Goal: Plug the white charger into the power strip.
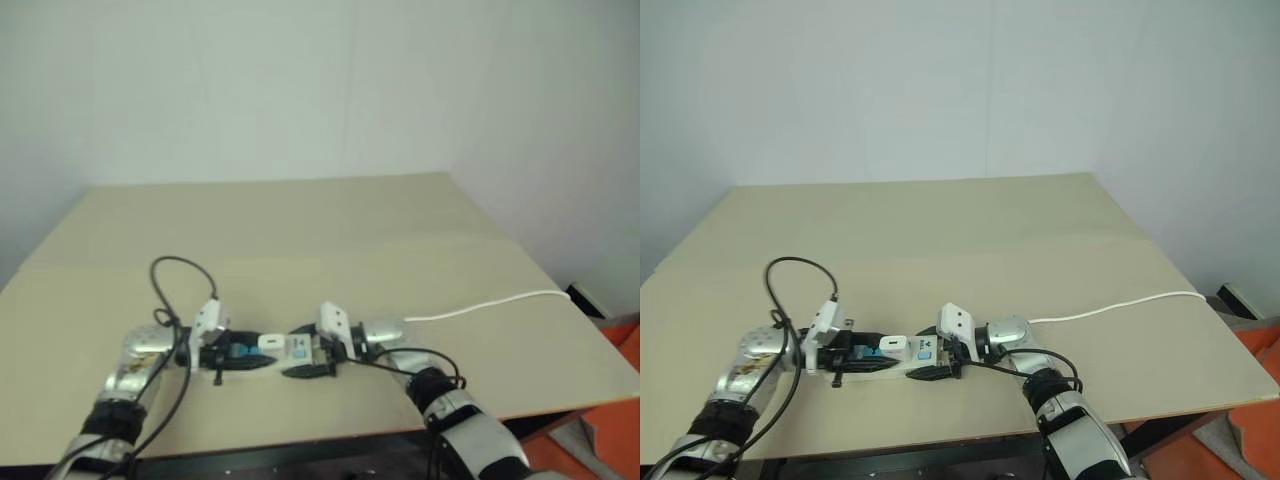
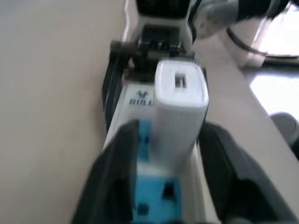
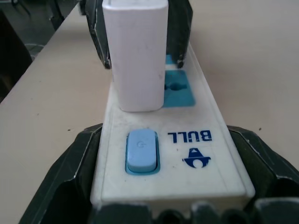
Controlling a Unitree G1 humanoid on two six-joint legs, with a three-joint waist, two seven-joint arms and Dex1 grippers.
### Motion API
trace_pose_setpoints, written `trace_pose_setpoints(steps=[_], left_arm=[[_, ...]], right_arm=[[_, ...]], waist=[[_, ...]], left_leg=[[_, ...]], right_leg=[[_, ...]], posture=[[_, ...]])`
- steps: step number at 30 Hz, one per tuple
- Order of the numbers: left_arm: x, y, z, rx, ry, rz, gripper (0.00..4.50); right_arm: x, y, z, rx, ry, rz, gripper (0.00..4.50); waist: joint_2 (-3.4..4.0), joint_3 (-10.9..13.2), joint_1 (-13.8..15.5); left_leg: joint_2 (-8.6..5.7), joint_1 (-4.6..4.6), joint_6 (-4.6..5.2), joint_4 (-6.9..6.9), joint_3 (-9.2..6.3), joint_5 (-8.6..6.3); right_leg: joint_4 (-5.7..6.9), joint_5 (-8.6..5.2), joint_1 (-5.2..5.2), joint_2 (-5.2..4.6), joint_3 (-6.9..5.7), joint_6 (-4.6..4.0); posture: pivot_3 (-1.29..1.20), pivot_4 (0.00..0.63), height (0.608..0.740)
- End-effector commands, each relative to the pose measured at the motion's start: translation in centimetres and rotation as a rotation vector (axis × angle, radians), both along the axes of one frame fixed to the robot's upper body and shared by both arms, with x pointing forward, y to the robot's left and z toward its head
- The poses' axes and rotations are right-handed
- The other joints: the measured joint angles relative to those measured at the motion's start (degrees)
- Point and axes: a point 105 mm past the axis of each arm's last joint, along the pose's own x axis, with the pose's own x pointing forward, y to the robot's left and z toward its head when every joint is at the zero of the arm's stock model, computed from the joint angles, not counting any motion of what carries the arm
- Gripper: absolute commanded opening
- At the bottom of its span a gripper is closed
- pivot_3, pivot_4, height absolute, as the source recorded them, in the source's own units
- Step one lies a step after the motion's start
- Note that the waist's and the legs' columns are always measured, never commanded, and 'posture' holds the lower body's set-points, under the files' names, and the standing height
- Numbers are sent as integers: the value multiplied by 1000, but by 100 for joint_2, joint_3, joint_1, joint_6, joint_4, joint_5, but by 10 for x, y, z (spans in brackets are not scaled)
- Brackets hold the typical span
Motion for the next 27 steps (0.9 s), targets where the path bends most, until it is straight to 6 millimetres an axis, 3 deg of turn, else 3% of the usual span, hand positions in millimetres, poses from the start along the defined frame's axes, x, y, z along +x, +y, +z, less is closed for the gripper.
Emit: trace_pose_setpoints(steps=[1, 5, 11, 13, 16, 18, 27], left_arm=[[-2, 0, -24, 66, 105, 19, 3303], [3, -5, -20, 71, 85, 11, 4464], [8, -4, 5, 34, 11, -5, 4464], [11, 1, 26, 13, -19, -2, 4464], [11, 8, 54, 9, -26, -5, 4500], [9, 11, 65, 10, -37, -3, 4500], [0, 27, 86, 8, -58, 46, 4500]], right_arm=[[-9, -17, -33, -123, 109, -3, 3417], [-10, -15, -32, -120, 108, 2, 3417], [-9, -11, -31, -117, 102, 5, 3417], [-9, -10, -30, -111, 108, 7, 3417], [-7, -10, -27, -100, 104, 8, 4384], [-5, -11, -23, -90, 98, 8, 4470], [6, -37, 8, -49, -24, -18, 4470]], waist=[[19, -11, 27], [25, -15, 51], [26, -15, 51], [21, -12, 42], [-19, 11, 3], [-31, 15, -4], [-36, 21, 55]], left_leg=[[-3, -1, -8, 0, 1, -5], [-10, -4, -11, 4, 1, -7], [-9, -4, -12, 3, 0, -7], [-9, -5, -12, 4, 0, -7], [-3, -25, -12, 4, -8, -7], [1, -52, -6, 4, -28, -3], [-6, -120, 32, 8, -32, 21]], right_leg=[[-1, -2, 2, -6, -2, 1], [-7, -2, 4, -10, 0, 2], [-5, -2, 3, -8, -1, 2], [-4, -2, 1, -8, -1, 2], [-2, -2, -15, -2, -8, 2], [0, -2, -30, 6, -20, 2], [2, -10, -87, 3, -19, 3]], posture=[[0, 150, 740], [0, 150, 740], [0, 150, 740], [0, 150, 740], [0, 150, 740], [0, 150, 740], [0, 150, 740]])
